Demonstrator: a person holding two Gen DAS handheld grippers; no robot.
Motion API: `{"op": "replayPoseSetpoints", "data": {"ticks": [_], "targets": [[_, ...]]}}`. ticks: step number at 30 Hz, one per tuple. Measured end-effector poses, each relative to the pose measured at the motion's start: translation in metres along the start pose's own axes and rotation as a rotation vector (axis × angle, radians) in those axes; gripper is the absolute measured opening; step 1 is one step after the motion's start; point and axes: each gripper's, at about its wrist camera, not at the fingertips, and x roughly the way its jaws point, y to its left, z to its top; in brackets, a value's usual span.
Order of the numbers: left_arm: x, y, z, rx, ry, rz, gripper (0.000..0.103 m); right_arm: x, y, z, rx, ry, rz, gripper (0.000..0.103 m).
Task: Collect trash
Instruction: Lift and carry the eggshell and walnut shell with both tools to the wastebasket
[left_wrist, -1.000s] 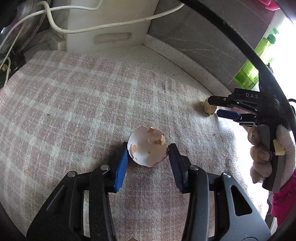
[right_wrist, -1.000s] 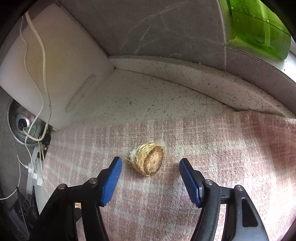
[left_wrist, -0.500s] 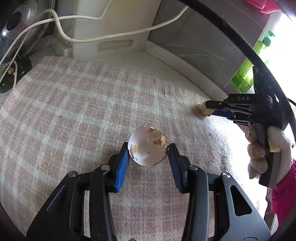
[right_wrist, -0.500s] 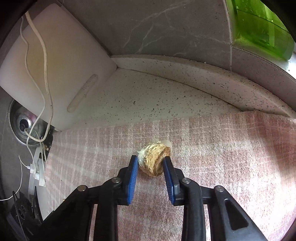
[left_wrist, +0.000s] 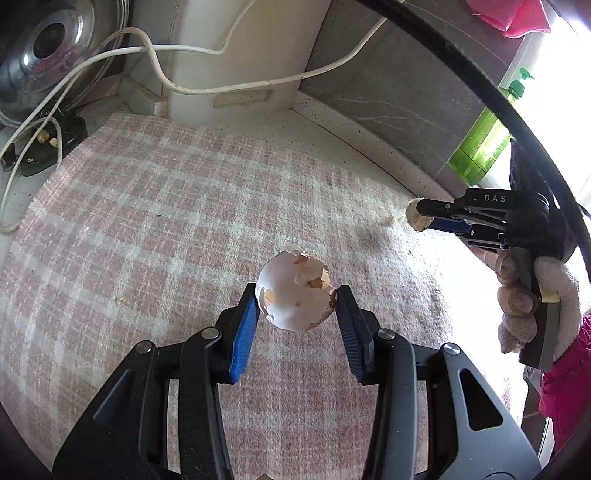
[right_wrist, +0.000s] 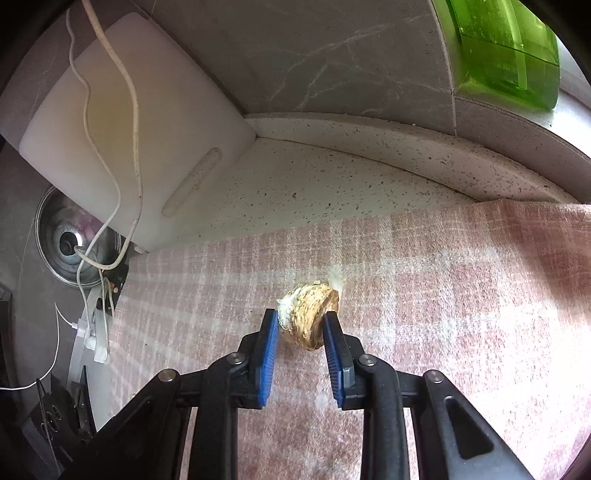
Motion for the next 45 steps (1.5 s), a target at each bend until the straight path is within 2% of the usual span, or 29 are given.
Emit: {"op": "replayPoseSetpoints", "data": {"ticks": [11, 18, 27, 36, 45], "targets": [[-0.06, 0.002, -0.026, 0.048, -0.024, 0.006, 0.043, -0.044, 0.031, -0.054, -0.016, 0.001, 0.079, 0.024], [-0.1, -0.002, -0.049, 0.122, -0.035, 0.017, 0.043, -0.069, 0.048, -0.101, -0.017, -0.008, 0.093, 0.024], [-0.155, 0.0, -0.082, 0.17, -0.049, -0.001, 0.043, -0.111, 0.068, -0.161, -0.018, -0.022, 0.098, 0.024], [-0.196, 0.023, -0.123, 0.164, -0.023, -0.008, 0.043, -0.145, 0.097, -0.226, -0.057, -0.019, 0.108, 0.024], [-0.219, 0.057, -0.154, 0.096, -0.002, 0.0, 0.043, -0.15, 0.124, -0.283, -0.138, 0.009, 0.1, 0.021]]}}
